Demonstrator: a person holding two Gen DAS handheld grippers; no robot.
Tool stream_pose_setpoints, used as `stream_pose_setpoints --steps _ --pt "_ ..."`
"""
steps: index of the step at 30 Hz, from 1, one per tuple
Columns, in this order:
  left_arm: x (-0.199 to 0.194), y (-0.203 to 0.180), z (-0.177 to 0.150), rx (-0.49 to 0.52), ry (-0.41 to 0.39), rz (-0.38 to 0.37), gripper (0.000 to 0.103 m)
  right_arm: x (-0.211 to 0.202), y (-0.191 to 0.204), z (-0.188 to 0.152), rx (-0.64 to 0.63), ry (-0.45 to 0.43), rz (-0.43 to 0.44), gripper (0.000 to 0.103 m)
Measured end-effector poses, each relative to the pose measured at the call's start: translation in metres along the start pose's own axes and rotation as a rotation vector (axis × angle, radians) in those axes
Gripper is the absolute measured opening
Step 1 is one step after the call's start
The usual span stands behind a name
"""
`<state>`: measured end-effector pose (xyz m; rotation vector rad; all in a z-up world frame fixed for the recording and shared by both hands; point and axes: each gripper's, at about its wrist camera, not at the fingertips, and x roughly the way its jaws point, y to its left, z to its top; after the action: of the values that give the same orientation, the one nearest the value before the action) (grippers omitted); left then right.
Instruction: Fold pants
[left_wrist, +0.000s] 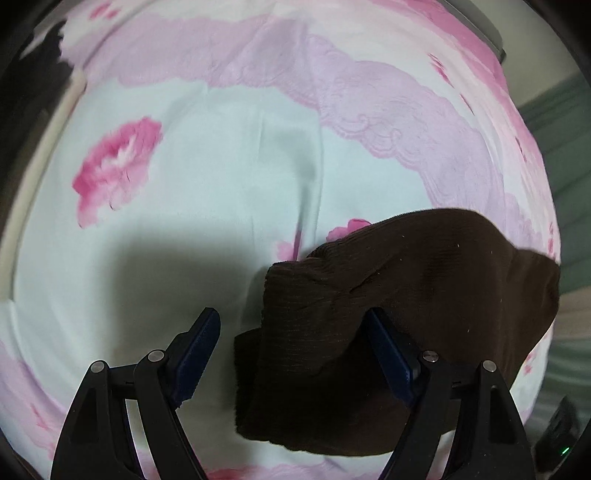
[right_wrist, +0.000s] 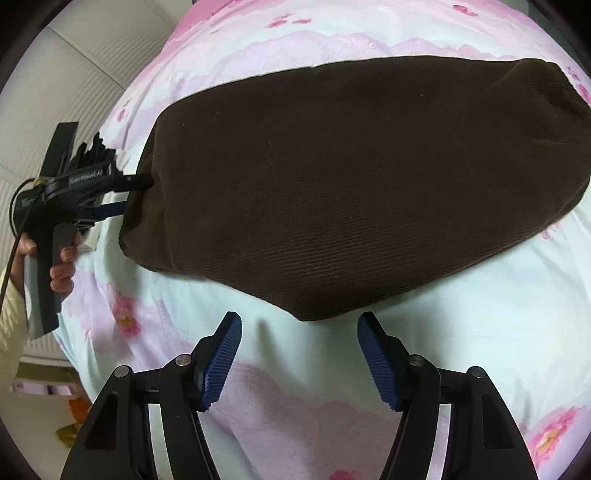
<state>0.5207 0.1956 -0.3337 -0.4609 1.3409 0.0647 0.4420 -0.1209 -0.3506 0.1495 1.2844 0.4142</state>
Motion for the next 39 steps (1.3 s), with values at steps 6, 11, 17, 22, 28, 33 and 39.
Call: stream_pose_setpoints --steps 6,11,17,22,28,33,39 --pt "-0.032 -0.005 -0.007 -0.032 -0.043 -0.023 0.03 0.008 0.0 -0.002 -0.011 0.032 0.034 0.063" --pt "-0.083 -0.011 -0.017 -0.005 -0.114 -0.029 0.025 -0.019 0.004 0.005 -0.022 -0.047 0.086 0.061" --pt "-0.101 -0.031 -0.013 0.037 -0.119 0.022 0.025 -0.02 -0.004 0.015 -0.03 -0.029 0.149 0.061" --pt "-0.1 -0.023 -0.012 -0.008 -0.104 0.012 0.025 -0.002 -0.002 0.009 -0.04 -0.007 0.135 0.061" --pt "-0.09 -0.012 -0.011 -0.046 -0.084 0.026 0.025 -0.033 0.009 0.028 -0.108 -0.154 0.132 0.061" --pt "-0.077 -0.006 -0.016 -0.037 -0.028 0.043 0.025 0.007 0.004 0.037 -0.12 -0.048 0.125 0.061" --pt "-0.059 -0.009 -0.028 0.037 0.009 0.149 0.026 0.003 -0.01 0.017 -0.078 0.017 0.133 0.027"
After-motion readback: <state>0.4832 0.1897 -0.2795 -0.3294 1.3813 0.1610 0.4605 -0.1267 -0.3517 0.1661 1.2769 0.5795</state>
